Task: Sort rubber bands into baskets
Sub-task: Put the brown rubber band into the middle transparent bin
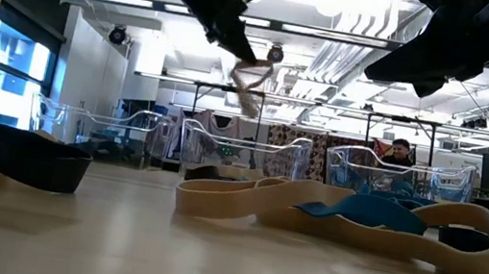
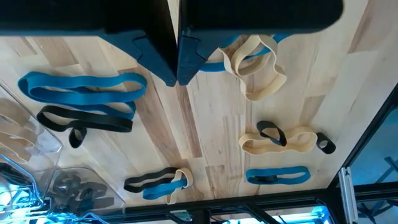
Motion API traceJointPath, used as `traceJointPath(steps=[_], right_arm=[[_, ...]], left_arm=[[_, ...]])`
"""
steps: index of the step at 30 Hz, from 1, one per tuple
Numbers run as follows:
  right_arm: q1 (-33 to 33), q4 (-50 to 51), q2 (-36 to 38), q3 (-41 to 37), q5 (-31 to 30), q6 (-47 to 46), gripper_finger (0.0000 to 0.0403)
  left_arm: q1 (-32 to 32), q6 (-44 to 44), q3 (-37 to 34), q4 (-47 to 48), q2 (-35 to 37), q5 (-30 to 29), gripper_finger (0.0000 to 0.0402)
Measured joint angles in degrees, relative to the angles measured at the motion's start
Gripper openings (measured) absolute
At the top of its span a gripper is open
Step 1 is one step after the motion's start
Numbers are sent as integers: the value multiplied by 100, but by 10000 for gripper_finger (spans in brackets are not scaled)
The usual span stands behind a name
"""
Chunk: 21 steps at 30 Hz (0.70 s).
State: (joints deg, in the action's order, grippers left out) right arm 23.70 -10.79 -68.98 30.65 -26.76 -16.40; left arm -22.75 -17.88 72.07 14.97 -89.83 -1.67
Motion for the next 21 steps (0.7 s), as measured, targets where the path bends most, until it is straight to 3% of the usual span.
traceJointPath(steps=[4,13,21], right_arm=[[-9,-21,2,0,-11,19,0],[-9,-12,2,0,-15,-5,0],[-9,25,2,0,-15,-5,0]], left_arm=[[-294,-146,481,308,-490,54,0],[-830,-214,1402,671,-1674,799,0],[-1119,-230,1657,789,-2281,1186,0]])
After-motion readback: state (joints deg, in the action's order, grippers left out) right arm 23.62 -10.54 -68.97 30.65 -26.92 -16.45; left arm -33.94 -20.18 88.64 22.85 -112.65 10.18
